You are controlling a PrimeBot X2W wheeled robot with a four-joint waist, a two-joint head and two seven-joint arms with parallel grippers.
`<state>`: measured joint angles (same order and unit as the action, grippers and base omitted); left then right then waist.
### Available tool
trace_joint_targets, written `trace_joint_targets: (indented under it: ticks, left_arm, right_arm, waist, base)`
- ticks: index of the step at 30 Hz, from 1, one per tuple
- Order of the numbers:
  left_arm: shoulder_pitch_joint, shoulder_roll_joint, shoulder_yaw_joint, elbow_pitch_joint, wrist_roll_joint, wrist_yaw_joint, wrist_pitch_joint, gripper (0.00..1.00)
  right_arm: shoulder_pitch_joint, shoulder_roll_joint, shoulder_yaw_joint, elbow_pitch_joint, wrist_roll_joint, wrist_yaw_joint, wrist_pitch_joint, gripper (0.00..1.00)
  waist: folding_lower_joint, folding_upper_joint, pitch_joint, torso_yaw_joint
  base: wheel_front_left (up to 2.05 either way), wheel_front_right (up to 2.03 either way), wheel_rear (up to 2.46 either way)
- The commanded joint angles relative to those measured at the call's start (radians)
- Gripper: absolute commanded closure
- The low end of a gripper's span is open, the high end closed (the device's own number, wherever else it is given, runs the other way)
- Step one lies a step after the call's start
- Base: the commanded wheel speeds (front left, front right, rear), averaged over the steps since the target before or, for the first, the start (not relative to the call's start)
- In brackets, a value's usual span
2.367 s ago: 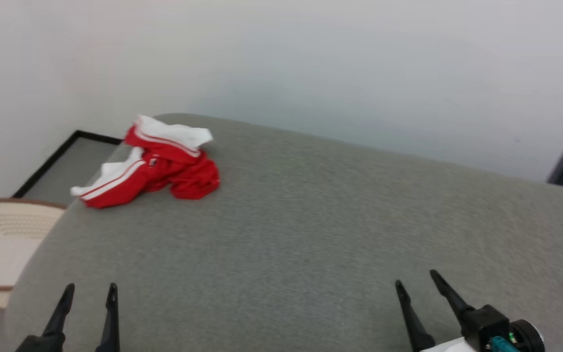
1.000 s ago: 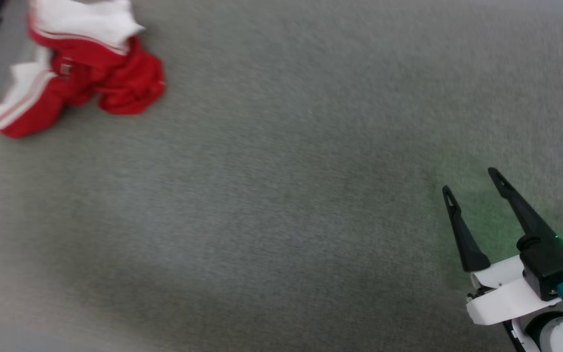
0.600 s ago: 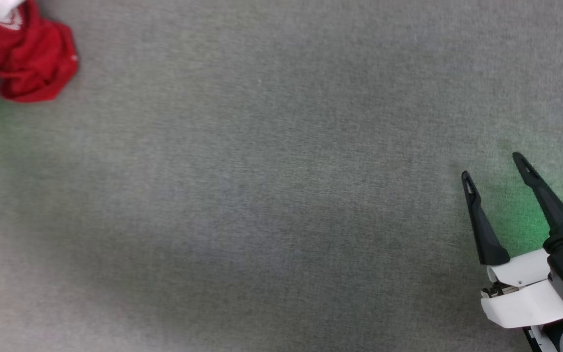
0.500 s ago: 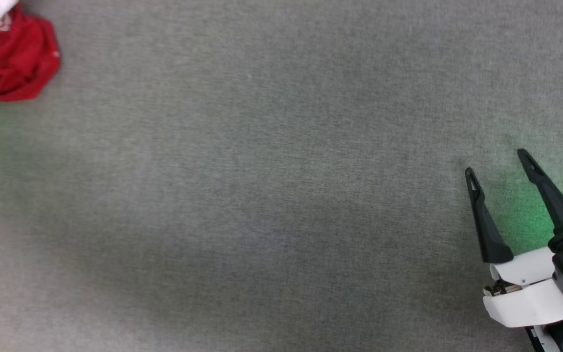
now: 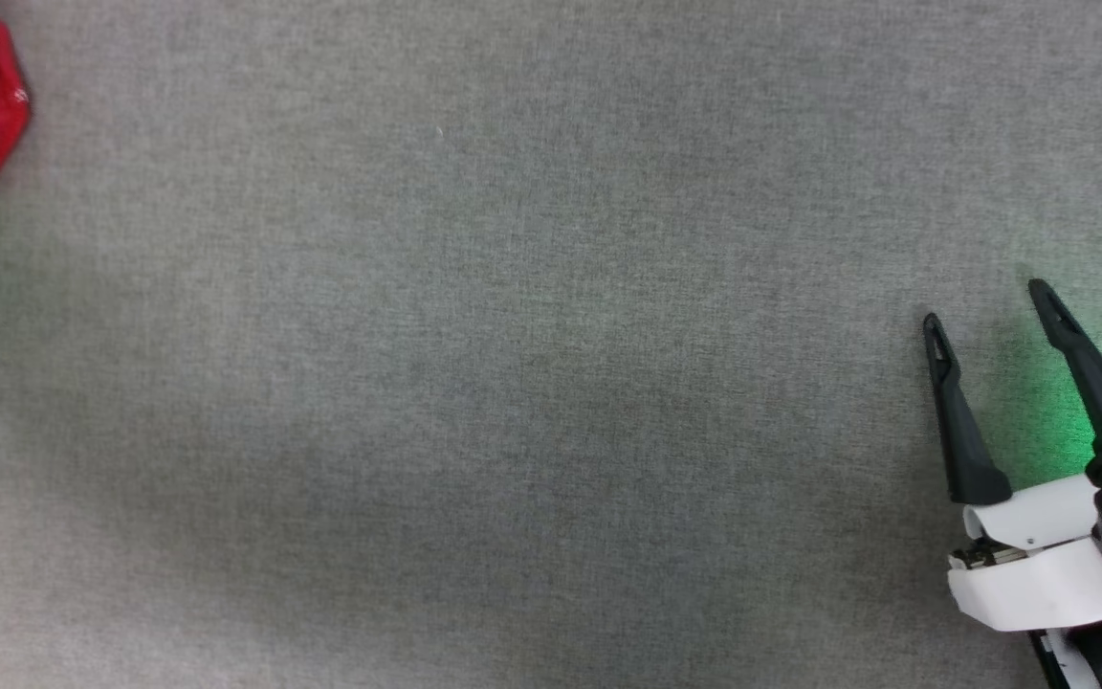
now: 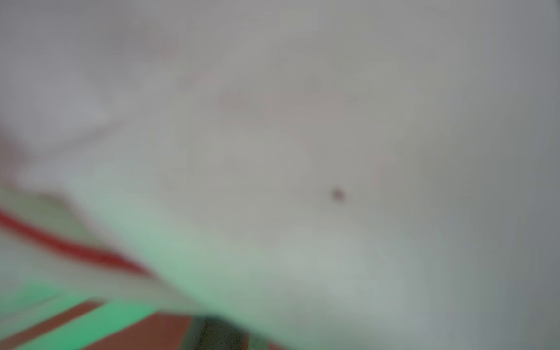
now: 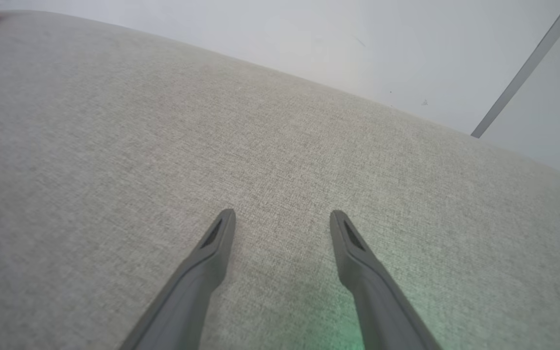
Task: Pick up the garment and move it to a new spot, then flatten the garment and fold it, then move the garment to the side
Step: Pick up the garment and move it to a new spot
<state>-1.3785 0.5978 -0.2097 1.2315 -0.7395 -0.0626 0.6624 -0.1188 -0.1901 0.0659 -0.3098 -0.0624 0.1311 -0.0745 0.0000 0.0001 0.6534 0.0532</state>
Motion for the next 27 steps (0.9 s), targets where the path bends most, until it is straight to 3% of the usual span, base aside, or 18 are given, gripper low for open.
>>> trace_joint_targets:
  ticks: [1,9,18,27]
  left_arm:
    - [0.050,-0.077,-0.017,0.020,0.002,-0.016,-0.006,1.00]
    - [-0.025,-0.033,-0.045,-0.003,0.034,-0.021,-0.054,1.00]
    - [-0.045,-0.074,-0.106,-0.027,0.079,-0.027,-0.062,1.00]
    - [-0.082,-0.143,-0.161,-0.091,0.090,-0.053,0.007,1.00]
  right_arm:
    - [-0.015,0.008,0.003,0.013,0.008,-0.001,-0.009,0.00]
    - [-0.033,0.035,0.040,0.112,0.021,-0.001,-0.054,0.00]
    - [-0.022,0.072,0.061,0.241,0.045,-0.001,-0.104,0.00]
    - [0.013,0.111,0.054,0.343,0.065,-0.001,-0.143,0.00]
  waist:
    - [0.0000,-0.0001,-0.028,0.002]
    - [0.0000,-0.0001,-0.162,-0.002]
    - [0.0000,-0.0001,-0.337,0.010]
    - [0.0000,-0.0001,-0.512,0.039]
  base:
    - [0.00,0.00,0.00]
    - [0.00,0.00,0.00]
    - [0.00,0.00,0.00]
    - [0.00,0.00,0.00]
